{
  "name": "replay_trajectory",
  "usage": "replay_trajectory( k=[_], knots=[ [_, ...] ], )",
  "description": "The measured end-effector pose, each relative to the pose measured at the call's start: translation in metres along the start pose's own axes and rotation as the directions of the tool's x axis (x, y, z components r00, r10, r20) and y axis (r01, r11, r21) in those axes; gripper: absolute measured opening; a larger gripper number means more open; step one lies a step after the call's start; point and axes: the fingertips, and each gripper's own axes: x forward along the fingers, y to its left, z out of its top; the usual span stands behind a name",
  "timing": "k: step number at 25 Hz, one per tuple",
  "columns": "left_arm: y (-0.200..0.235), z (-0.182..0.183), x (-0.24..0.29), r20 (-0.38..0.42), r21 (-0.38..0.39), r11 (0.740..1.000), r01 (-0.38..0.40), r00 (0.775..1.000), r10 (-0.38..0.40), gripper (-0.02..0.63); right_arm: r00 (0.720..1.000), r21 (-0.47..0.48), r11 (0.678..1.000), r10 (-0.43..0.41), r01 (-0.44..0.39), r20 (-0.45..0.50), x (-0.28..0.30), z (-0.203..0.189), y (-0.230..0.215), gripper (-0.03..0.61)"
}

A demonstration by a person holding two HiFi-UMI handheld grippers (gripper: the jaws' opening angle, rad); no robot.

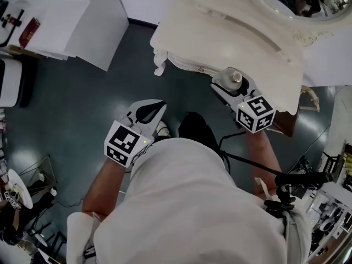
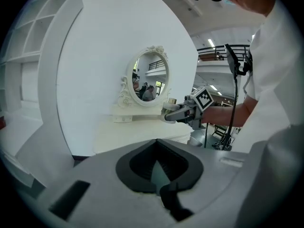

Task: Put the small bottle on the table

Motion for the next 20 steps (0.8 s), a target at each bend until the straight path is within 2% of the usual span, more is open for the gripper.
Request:
replay_trajectory(
  k=[6,12,14,20],
  knots=[
    [0.023,0.023,0.024,-0.005,-0.031,0.999,-0.040,0.999,0.040,0.002,1.000,-0.027,1.000,-0.015,0.015,-0.007,0.034,0.024,-0.070,0.337],
    [0.144,0.064,0.079,-0.019,-0.076,0.990,-0.120,0.993,0.119,0.002,1.000,-0.078,0.997,0.013,-0.014,-0.021,0.174,0.074,-0.177,0.337],
    [0.170,0.076,0.101,-0.023,-0.085,0.984,-0.154,0.988,0.153,0.002,1.000,-0.087,0.996,0.023,-0.025,-0.020,0.206,0.081,-0.212,0.337],
    [0.188,0.110,0.145,-0.042,-0.123,0.967,-0.223,0.975,0.220,0.002,0.998,-0.118,0.992,0.043,-0.048,-0.048,0.248,0.093,-0.289,0.337]
  ],
)
